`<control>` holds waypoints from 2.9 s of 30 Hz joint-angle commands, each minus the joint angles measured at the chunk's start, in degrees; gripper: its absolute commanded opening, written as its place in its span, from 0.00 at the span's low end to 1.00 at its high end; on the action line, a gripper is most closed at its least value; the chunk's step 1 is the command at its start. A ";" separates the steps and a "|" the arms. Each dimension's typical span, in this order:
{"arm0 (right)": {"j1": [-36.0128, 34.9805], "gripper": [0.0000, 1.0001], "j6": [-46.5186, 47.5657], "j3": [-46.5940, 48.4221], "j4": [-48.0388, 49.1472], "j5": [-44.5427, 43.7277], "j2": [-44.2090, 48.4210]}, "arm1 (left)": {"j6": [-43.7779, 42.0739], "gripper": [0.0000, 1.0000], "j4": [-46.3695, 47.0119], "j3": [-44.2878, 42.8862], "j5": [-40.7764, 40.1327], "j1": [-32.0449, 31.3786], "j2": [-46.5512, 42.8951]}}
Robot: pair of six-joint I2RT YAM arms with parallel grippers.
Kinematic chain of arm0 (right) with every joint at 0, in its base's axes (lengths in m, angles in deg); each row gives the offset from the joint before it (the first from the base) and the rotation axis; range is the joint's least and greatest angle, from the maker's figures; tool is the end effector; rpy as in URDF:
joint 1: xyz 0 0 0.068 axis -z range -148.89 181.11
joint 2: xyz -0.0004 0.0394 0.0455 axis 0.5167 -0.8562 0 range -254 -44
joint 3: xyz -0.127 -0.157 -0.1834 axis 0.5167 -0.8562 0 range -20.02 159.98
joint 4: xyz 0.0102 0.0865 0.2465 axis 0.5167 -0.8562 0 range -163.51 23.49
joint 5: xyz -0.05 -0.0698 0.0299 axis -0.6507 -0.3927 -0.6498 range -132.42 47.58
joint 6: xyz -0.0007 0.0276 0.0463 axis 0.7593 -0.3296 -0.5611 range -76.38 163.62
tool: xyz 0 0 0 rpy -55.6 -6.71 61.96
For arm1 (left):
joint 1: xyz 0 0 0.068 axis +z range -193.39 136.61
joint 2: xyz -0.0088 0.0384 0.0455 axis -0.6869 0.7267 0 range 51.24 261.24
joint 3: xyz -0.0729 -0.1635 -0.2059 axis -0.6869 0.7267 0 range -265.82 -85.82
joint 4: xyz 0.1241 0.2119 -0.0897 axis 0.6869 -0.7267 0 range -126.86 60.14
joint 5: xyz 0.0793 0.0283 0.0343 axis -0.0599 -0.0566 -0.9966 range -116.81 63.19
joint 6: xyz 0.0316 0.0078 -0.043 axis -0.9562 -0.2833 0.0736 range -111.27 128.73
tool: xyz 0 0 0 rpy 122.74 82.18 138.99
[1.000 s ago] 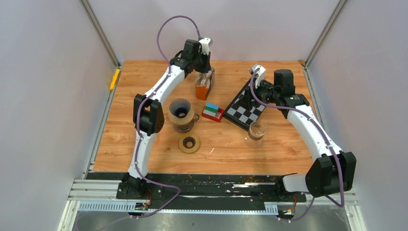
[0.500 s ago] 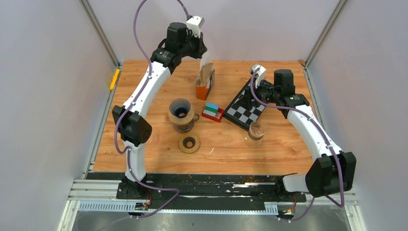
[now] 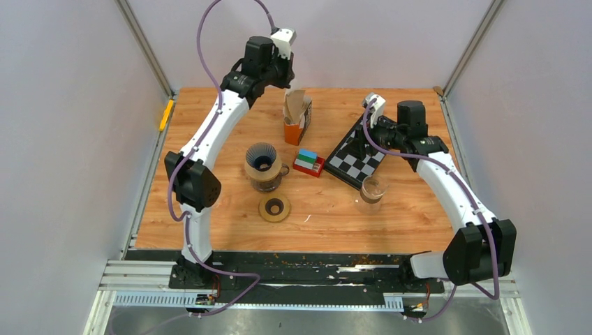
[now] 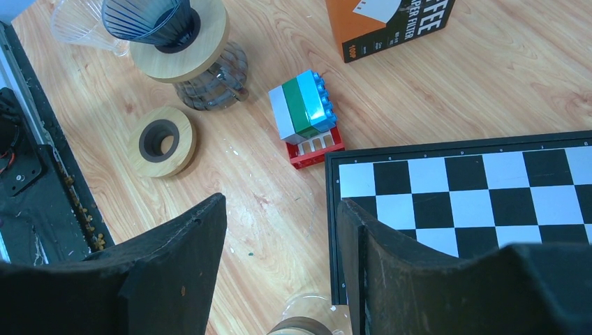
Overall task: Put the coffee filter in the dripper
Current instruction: Pick up the coffee filter from the coffee filter holder, then place the coffee filter in the coffee dripper.
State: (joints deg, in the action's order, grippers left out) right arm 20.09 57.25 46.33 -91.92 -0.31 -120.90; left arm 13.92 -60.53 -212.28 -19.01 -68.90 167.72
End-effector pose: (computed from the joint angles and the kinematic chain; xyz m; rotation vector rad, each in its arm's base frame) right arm 0.2833 0.0795 0.3257 -0.8402 1.9385 0.7737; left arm 0.4228 -0.2071 0.4127 0.4361 1.9105 -0.4870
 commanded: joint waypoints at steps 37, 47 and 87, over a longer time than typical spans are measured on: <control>0.44 0.60 1.11 -0.08 1.68 1.92 -2.29 | -18.99 0.00 8.76 -1.42 -24.88 -0.23 -3.51; 0.39 0.60 1.27 0.08 1.62 2.44 -2.24 | -13.90 0.00 3.17 6.58 -12.71 -0.23 -10.21; -11.16 0.89 16.78 10.76 -7.85 17.90 6.75 | -0.35 0.00 10.00 40.45 47.39 -7.00 -39.83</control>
State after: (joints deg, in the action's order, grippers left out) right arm 12.90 66.93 54.63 -95.02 18.35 -113.21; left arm 13.37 -52.67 -173.39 25.51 -74.94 130.13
